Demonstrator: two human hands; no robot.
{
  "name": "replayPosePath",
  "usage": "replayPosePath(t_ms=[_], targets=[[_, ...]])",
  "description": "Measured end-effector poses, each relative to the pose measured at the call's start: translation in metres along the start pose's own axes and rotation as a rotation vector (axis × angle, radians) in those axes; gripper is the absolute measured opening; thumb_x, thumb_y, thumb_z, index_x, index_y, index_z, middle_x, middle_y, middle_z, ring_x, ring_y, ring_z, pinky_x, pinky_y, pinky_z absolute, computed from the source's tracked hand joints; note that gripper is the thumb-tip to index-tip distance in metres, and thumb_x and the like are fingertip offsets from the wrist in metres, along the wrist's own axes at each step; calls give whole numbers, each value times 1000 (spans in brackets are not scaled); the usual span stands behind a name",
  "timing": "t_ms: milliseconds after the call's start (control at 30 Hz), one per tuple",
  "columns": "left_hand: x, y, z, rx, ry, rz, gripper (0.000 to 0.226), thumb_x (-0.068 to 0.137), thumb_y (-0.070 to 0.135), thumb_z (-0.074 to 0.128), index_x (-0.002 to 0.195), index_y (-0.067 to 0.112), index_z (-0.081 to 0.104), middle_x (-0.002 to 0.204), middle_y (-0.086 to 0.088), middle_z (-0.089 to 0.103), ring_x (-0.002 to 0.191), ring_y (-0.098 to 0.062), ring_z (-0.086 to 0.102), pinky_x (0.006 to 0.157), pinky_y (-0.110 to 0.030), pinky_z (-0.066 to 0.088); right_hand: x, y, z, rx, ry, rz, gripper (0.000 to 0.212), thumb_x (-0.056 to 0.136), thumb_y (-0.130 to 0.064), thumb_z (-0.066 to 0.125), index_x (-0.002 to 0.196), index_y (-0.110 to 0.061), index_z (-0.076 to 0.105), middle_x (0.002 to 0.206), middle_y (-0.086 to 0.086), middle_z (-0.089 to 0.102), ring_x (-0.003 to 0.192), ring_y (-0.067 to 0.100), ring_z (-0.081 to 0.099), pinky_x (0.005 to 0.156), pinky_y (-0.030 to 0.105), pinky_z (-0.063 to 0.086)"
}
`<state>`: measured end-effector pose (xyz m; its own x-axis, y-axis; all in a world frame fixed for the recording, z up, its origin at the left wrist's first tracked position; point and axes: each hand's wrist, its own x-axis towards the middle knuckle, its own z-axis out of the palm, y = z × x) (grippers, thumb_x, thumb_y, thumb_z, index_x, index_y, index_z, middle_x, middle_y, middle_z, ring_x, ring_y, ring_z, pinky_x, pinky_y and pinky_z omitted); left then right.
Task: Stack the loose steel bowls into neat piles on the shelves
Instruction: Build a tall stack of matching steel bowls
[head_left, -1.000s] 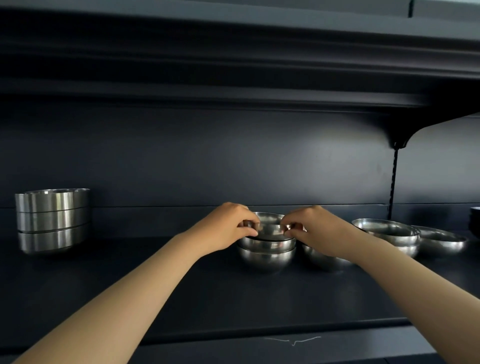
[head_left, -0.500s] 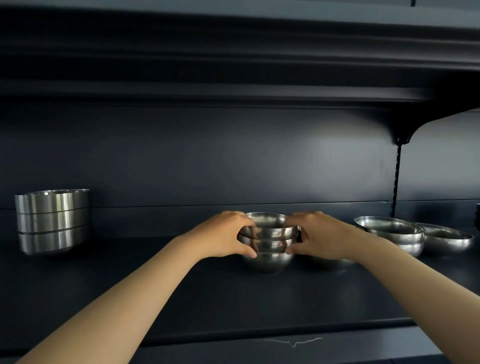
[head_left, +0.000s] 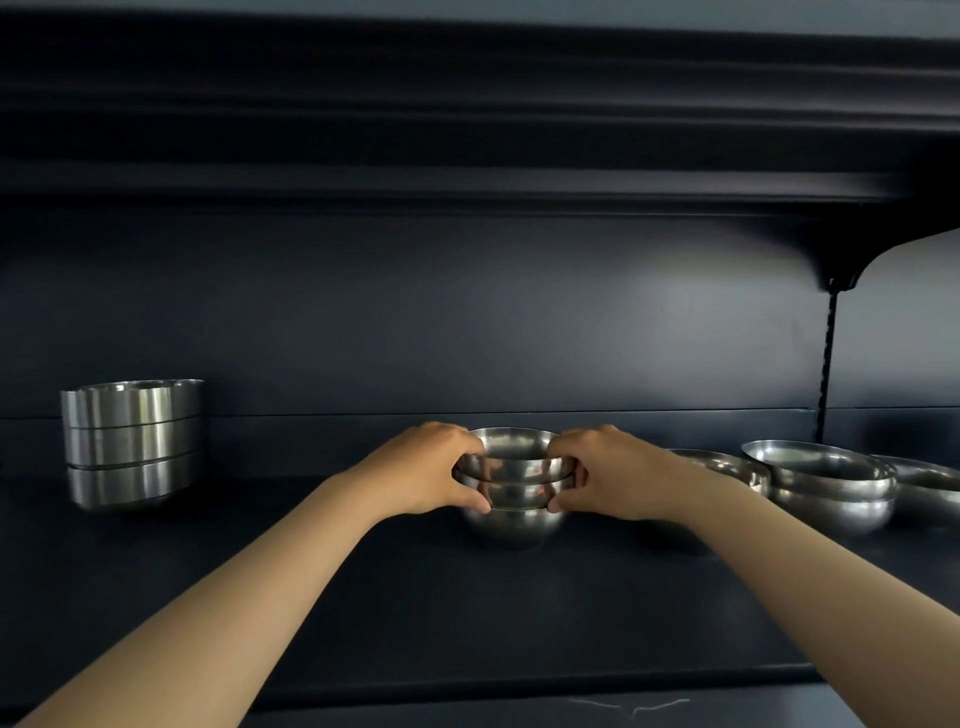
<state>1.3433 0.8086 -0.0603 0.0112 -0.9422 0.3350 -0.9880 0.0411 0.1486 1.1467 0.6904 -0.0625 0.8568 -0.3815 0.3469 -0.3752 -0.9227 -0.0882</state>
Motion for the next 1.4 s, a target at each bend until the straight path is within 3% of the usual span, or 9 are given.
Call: replayPosePath(t_ms=[400, 500, 600, 700, 833, 1033, 1200, 1300, 1400], targets=[[5, -37, 1, -44, 17, -45, 23, 71, 38, 78, 75, 32, 56, 87, 15, 54, 75, -2, 52, 61, -20, 38, 40, -11, 14, 52, -29, 31, 29, 76, -32, 74, 69, -37, 46, 75, -17, 52, 67, -2, 50, 56, 15, 33], [13, -34, 4, -55, 9, -34, 22, 73, 35, 77, 82, 28, 58, 89, 14, 54, 76, -4, 52, 64, -22, 41, 39, -9, 10, 38, -43, 47, 31, 77, -28, 73, 67, -37, 45, 73, -16, 51, 65, -3, 48, 55, 15, 32], [13, -32, 4, 29, 37, -9, 30, 76, 37, 74, 99, 25, 60, 99, 13, 52, 82, -7, 52, 71, -26, 46, 32, -10, -3, 26, -12, 43, 18, 78, -30, 72, 87, -31, 56, 85, -17, 52, 70, 0, 50, 65, 20, 37], [13, -24, 1, 108, 125, 57, 38, 79, 39, 70, 112, 29, 56, 108, 18, 46, 78, -4, 51, 70, -25, 46, 9, 1, -27, -14, 116, 77, 35, 78, -29, 73, 110, -24, 59, 89, -21, 51, 71, 1, 54, 64, 10, 38], [25, 15, 8, -27, 204, 139, 34, 78, 40, 70, 109, 32, 58, 100, 24, 43, 71, 6, 48, 68, -17, 39, -36, 27, -56, -35, 155, 197, 21, 77, -33, 74, 94, -28, 62, 85, -19, 57, 71, 2, 58, 63, 1, 38], [58, 92, 36, -90, 131, 222, 39, 80, 42, 69, 117, 33, 58, 103, 22, 46, 68, 13, 42, 61, -9, 28, -81, 73, -69, -16, -11, 226, 11, 76, -44, 71, 83, -38, 65, 81, -22, 63, 73, -16, 52, 62, 3, 37], [73, 130, 52, -99, -4, 199, 42, 76, 43, 72, 116, 34, 60, 109, 20, 52, 70, 6, 50, 58, -10, 33, -96, 103, -69, -18, -85, 108, 24, 76, -44, 70, 94, -29, 69, 78, -24, 60, 73, -13, 53, 62, 4, 38], [75, 138, 58, -114, -26, 133, 42, 74, 42, 75, 113, 34, 61, 105, 23, 53, 76, 20, 47, 61, -5, 36, -101, 116, -66, -2, -115, 43, 22, 76, -42, 70, 95, -30, 67, 87, -18, 62, 79, -3, 57, 69, 16, 45], [74, 140, 63, -117, -43, 68, 36, 73, 42, 75, 106, 38, 63, 101, 24, 55, 79, 21, 46, 59, -9, 37, -103, 126, -64, -24, -124, 13, 22, 76, -41, 69, 95, -29, 65, 92, -13, 63, 80, 2, 57, 66, 21, 45]])
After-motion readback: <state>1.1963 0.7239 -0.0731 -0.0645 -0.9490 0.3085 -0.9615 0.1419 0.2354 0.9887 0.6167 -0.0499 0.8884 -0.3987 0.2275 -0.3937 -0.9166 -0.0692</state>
